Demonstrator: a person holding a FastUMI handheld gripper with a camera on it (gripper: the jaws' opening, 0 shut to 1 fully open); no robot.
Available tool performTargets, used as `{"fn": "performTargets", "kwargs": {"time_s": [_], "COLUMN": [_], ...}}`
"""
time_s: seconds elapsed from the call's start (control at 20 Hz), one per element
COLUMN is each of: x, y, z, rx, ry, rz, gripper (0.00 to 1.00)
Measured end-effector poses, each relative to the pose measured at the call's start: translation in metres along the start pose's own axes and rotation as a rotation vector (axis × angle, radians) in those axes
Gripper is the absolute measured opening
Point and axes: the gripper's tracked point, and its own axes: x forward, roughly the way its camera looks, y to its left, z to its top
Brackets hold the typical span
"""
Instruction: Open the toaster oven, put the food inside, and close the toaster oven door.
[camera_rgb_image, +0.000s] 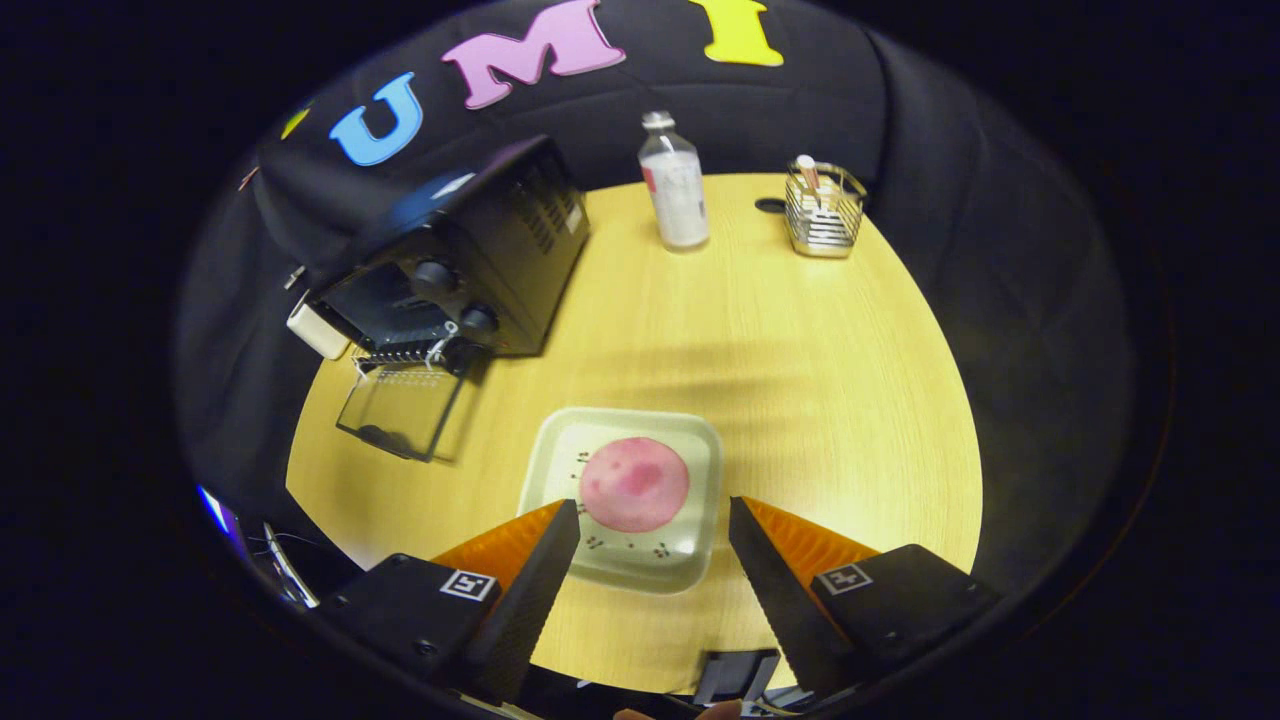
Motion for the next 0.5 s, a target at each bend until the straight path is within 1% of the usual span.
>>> {"fn": "performTargets", "kwargs": {"time_s": [0.1, 0.15, 0.2, 0.25, 0.35, 0.4, 0.45, 0.5], "x": [0.018, 0.025, 0.033, 0.039, 0.048, 0.051, 0.053, 0.054], "y": [-0.013, -0.018, -0.024, -0.027, -0.026, -0.022, -0.023, -0.031], "z": [-0.007, -0.011, -0.014, -0.019, -0.023, -0.019, -0.018, -0.017], "rx": [0.055, 0.075, 0.09, 0.103, 0.111, 0.122, 0.128, 0.127], "ry": [0.089, 0.12, 0.15, 0.186, 0.231, 0.233, 0.239, 0.247], "rz": [0.008, 0.014, 0.01, 0.012, 0.034, 0.046, 0.038, 0.009], "gripper": [0.98, 0.95, 0.89, 0.76, 0.74, 0.66, 0.54, 0.43]}}
